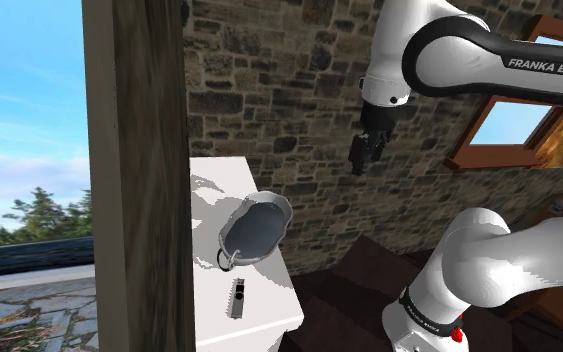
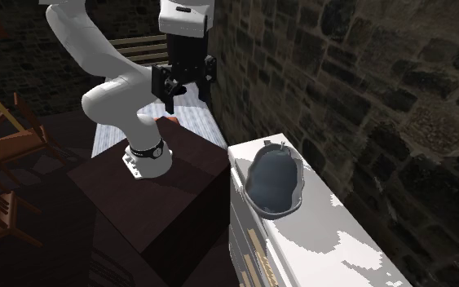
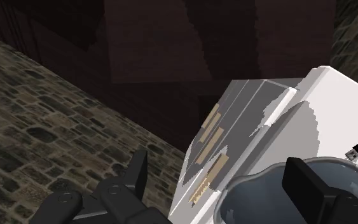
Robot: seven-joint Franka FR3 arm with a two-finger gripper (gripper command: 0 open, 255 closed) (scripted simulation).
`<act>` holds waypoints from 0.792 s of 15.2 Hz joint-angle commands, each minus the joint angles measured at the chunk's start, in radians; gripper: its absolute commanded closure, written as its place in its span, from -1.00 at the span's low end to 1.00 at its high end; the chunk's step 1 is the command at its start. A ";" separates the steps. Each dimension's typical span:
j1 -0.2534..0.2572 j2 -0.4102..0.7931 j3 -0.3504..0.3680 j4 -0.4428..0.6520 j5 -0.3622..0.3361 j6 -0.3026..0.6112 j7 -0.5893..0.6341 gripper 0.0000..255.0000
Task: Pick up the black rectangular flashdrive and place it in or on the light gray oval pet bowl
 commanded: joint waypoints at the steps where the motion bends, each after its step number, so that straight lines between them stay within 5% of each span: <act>1: 0.000 0.000 0.000 0.000 0.000 0.000 0.000 -1.00; 12: 0.030 0.032 0.238 -0.208 0.230 0.270 0.403 -1.00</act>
